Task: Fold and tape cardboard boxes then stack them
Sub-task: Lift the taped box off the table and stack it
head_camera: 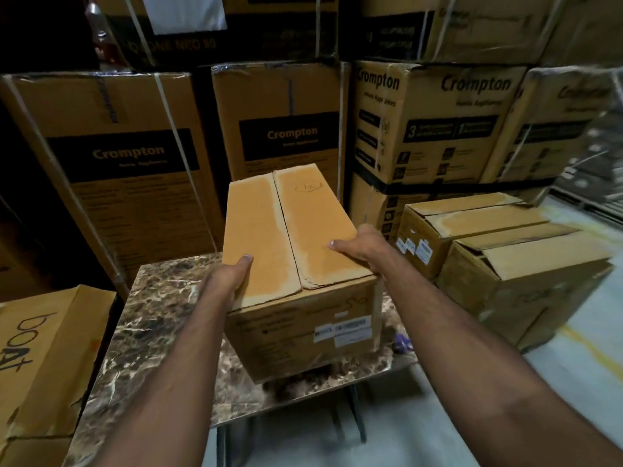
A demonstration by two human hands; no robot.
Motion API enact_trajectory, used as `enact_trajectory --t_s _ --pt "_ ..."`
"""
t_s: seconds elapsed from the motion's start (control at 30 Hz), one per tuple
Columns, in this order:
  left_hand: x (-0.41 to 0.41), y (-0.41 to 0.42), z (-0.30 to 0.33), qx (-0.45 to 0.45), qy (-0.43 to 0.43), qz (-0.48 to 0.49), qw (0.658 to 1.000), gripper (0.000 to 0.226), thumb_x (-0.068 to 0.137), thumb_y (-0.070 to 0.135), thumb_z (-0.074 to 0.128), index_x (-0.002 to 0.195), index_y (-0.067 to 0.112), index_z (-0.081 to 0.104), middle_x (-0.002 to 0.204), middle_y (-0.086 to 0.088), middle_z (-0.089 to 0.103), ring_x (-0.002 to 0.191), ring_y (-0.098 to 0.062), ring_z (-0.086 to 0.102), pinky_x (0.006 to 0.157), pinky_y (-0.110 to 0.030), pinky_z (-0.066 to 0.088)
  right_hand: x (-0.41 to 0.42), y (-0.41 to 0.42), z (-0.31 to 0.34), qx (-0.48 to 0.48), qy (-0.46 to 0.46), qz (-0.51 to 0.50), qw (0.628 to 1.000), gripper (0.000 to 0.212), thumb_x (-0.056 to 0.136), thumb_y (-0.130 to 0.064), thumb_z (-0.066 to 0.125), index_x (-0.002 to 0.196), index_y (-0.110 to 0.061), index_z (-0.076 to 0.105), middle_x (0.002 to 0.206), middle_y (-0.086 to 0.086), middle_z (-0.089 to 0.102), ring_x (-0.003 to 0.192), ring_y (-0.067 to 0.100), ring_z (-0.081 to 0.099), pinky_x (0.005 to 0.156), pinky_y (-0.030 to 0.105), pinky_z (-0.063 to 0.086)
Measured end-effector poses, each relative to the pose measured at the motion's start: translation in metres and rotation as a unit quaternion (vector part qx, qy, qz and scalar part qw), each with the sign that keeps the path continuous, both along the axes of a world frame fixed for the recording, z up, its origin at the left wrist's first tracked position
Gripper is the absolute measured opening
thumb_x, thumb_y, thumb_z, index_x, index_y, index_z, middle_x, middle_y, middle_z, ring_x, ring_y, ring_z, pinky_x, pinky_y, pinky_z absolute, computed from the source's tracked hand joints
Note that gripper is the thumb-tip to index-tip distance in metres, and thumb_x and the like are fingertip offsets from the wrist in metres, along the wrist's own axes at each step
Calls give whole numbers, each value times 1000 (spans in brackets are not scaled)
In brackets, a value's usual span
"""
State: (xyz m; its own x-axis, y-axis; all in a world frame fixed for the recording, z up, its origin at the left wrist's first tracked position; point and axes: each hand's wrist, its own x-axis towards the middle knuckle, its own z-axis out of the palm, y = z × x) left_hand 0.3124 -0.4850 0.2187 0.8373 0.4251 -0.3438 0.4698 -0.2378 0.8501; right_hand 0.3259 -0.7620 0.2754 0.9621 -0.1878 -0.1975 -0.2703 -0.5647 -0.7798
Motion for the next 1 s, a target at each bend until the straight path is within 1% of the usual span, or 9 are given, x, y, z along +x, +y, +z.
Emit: enact_trajectory --t_s 0.13,0.2,0.23,0.3,0.37,0.5,0.7,0.87,1.0 --pt "49 -37 14 -7 -15 -56 998 89 57 81 71 107 7 59 110 -12 64 102 -38 62 96 -51 53 -16 -47 25 -17 -37 -70 997 64 78 -50 82 122 -8 61 118 9 66 105 29 63 92 47 56" --pt "81 -57 16 -24 -23 -80 996 113 34 85 76 110 3 61 105 -9 68 97 -33 66 94 -51 55 -26 -70 38 -11 -46 -106 993 64 77 -49 82 124 -12 60 120 8 66 106 29 63 92 47 56" --pt "85 -70 24 -28 -27 -95 995 112 34 85 77 109 4 62 103 -10 68 95 -33 67 93 -51 55 -32 -80 42 -12 -51 -121 991 64 78 -49 82 125 -12 60 121 8 66 106 28 62 92 45 55" --pt "63 -107 55 1 -45 -136 990 83 60 77 75 104 8 60 102 -12 64 95 -34 64 92 -50 55 -49 -105 51 -9 -58 -151 987 63 80 -46 81 128 -10 60 124 10 65 110 29 61 94 44 54" --pt "47 -141 77 15 -65 -167 984 68 75 68 71 107 10 59 104 -13 61 96 -35 61 92 -50 55 -65 -129 58 -6 -63 -179 982 63 83 -44 80 129 -8 59 126 12 63 114 30 60 97 44 53" --pt "49 -222 89 28 -85 -258 962 70 77 67 70 109 5 62 105 -14 65 93 -35 63 84 -46 55 -108 -196 64 -3 -75 -249 966 65 83 -44 80 129 -5 56 123 10 61 110 28 59 86 37 51" --pt "31 -330 93 5 -104 -338 935 70 89 58 65 126 -1 56 121 -16 62 106 -38 60 96 -43 51 -144 -285 65 -7 -86 -320 943 68 81 -46 81 130 -6 56 122 10 62 100 25 56 77 34 46" --pt "47 -392 85 5 -90 -404 910 94 68 79 65 127 6 60 123 -13 65 103 -35 63 93 -48 55 -143 -355 55 -7 -83 -343 936 62 83 -44 81 124 -2 61 109 7 63 96 26 60 72 34 46" --pt "64 -452 82 -17 -103 -403 909 70 91 58 62 136 5 54 132 -12 60 106 -31 59 82 -39 47 -114 -422 45 -5 -65 -340 938 71 78 -51 82 123 -2 57 115 12 64 100 29 63 74 37 54"
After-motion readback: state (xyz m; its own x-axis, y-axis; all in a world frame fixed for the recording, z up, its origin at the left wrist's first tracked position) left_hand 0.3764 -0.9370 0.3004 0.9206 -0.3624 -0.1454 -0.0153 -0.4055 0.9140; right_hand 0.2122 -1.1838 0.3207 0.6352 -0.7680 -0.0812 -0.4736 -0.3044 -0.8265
